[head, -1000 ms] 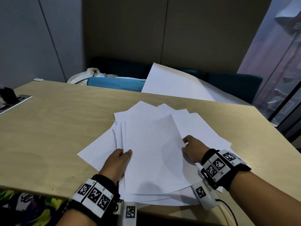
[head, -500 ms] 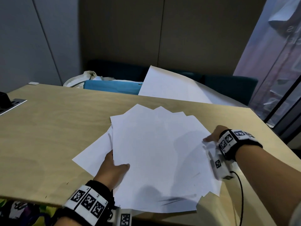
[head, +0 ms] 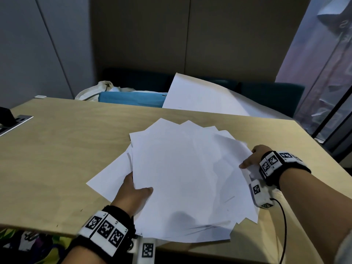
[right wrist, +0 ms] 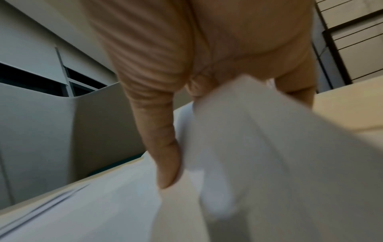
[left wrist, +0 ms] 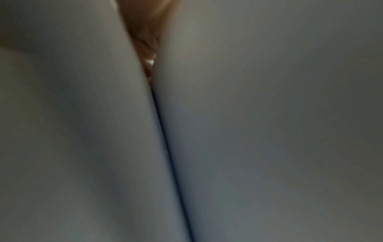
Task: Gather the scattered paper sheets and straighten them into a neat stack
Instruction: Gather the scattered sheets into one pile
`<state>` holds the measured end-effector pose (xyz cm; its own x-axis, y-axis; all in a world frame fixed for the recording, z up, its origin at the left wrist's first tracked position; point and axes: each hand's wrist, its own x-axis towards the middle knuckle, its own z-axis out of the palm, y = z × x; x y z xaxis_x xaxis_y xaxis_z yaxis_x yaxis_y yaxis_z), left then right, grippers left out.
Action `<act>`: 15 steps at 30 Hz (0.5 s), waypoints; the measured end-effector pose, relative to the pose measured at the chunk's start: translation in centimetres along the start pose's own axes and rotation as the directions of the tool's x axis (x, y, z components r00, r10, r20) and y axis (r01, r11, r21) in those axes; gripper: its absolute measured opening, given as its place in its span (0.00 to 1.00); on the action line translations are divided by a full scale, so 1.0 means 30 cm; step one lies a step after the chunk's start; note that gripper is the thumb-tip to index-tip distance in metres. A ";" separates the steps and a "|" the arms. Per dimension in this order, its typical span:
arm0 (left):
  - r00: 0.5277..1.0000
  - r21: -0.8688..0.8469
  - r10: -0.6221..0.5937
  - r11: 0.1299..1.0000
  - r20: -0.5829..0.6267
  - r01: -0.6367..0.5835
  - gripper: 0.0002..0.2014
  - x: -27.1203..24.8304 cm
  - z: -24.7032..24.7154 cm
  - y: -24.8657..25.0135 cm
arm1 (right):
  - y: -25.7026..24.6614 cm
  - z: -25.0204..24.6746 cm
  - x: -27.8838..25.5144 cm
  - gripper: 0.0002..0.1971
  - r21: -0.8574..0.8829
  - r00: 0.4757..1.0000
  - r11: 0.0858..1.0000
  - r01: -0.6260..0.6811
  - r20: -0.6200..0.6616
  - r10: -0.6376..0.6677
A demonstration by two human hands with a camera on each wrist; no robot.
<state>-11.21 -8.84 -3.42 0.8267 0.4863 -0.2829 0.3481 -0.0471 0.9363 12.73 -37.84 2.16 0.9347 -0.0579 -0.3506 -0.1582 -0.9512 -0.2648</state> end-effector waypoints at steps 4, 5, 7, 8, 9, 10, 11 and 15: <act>1.000 -0.012 -0.003 1.000 0.001 0.003 0.29 0.004 0.003 -0.003 | -0.005 0.009 -0.002 0.35 0.135 0.995 0.991 -0.005 -0.093 0.018; 1.000 -0.012 -0.004 1.000 -0.001 0.004 0.30 0.005 0.004 -0.005 | -0.006 0.010 -0.009 0.36 0.159 0.995 0.987 -0.015 -0.091 0.030; 1.000 -0.013 -0.014 1.000 -0.008 0.014 0.29 0.008 0.003 -0.007 | -0.001 0.011 -0.022 0.33 0.190 0.996 0.981 -0.049 -0.069 0.063; 1.000 -0.009 -0.016 1.000 -0.010 0.016 0.27 0.008 0.004 -0.008 | 0.005 0.012 -0.022 0.32 0.189 0.995 0.980 -0.062 -0.061 0.075; 1.000 0.003 -0.017 1.000 -0.013 0.017 0.25 0.005 0.003 -0.007 | 0.011 0.012 -0.024 0.32 0.169 0.995 0.983 -0.069 -0.060 0.080; 1.000 0.013 -0.014 1.000 -0.016 0.014 0.23 0.006 0.002 -0.008 | 0.014 0.010 -0.025 0.32 0.143 0.996 0.987 -0.071 -0.051 0.079; 1.000 0.018 -0.013 1.000 -0.017 0.013 0.22 0.006 0.001 -0.009 | 0.016 0.008 -0.030 0.32 0.125 0.996 0.989 -0.075 -0.033 0.079; 1.000 0.022 -0.005 1.000 -0.019 0.005 0.21 0.006 0.000 -0.006 | -0.001 0.003 -0.036 0.27 0.105 0.998 0.993 0.047 -0.051 -0.042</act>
<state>-11.15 -8.74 -3.65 0.8164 0.5032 -0.2835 0.3623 -0.0639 0.9299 11.70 -37.72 2.47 0.9556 -0.0337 -0.2929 -0.1469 -0.9157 -0.3740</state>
